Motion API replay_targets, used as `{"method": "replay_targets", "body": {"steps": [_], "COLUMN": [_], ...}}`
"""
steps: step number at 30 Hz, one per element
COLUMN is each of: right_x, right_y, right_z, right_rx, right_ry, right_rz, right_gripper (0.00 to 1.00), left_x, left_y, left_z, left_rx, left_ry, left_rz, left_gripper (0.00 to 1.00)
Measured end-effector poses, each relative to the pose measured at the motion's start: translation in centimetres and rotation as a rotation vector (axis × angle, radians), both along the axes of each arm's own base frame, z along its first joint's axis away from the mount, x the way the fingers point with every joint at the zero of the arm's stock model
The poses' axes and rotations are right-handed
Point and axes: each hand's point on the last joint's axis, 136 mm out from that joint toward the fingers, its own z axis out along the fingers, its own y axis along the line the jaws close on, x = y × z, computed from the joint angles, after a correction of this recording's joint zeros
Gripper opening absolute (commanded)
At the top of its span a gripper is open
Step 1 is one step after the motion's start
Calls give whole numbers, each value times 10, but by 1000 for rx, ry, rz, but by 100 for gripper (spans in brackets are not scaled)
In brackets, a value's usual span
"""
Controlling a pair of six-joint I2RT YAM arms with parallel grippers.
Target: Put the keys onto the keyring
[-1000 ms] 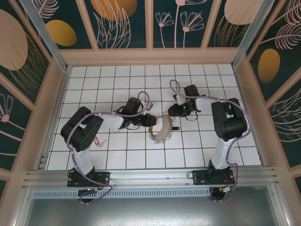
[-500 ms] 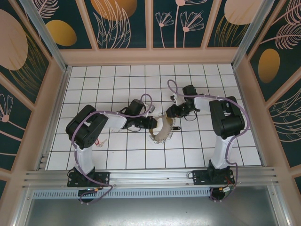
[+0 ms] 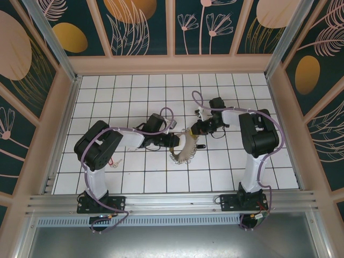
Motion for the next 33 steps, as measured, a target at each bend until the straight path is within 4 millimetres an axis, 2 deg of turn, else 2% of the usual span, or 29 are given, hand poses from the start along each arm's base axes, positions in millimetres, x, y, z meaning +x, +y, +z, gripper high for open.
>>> {"method": "replay_targets", "body": {"steps": [3,5,9,10,12,13,15,19,22,24,29,33], "right_x": [-4,-8,-9,-9,-6,-5,-4,-2,-1,0,2,2], "right_y": [3,3,2,2,1,0,0,2,4,5,8,9], "right_z": [6,13,41,51,71,82,102,136,153,163,180,188], "right_rx": [30,49,103,121,156,177,213,280,325,351,398,415], "right_ry": [4,-8,-88,-126,-206,-250,-321,-435,-491,-516,-559,-576], "right_rz": [9,12,7,6,5,5,6,8,7,3,5,7], "right_gripper": [2,1,0,0,0,0,0,0,0,0,0,0], "left_x": [6,14,32,38,48,53,57,55,53,55,53,47], "left_y": [3,7,19,25,40,51,73,110,120,115,80,62], "left_z": [10,26,83,101,130,143,162,184,188,185,181,174], "left_rx": [7,7,-30,-43,-62,-66,-63,-63,-72,-65,-93,-132], "left_ry": [-47,-104,-265,-312,-401,-448,-519,-603,-624,-607,-552,-491], "left_rz": [29,58,139,169,234,284,382,545,553,509,320,204], "left_gripper": [32,37,47,56,92,99,99,99,98,87,80,69]}}
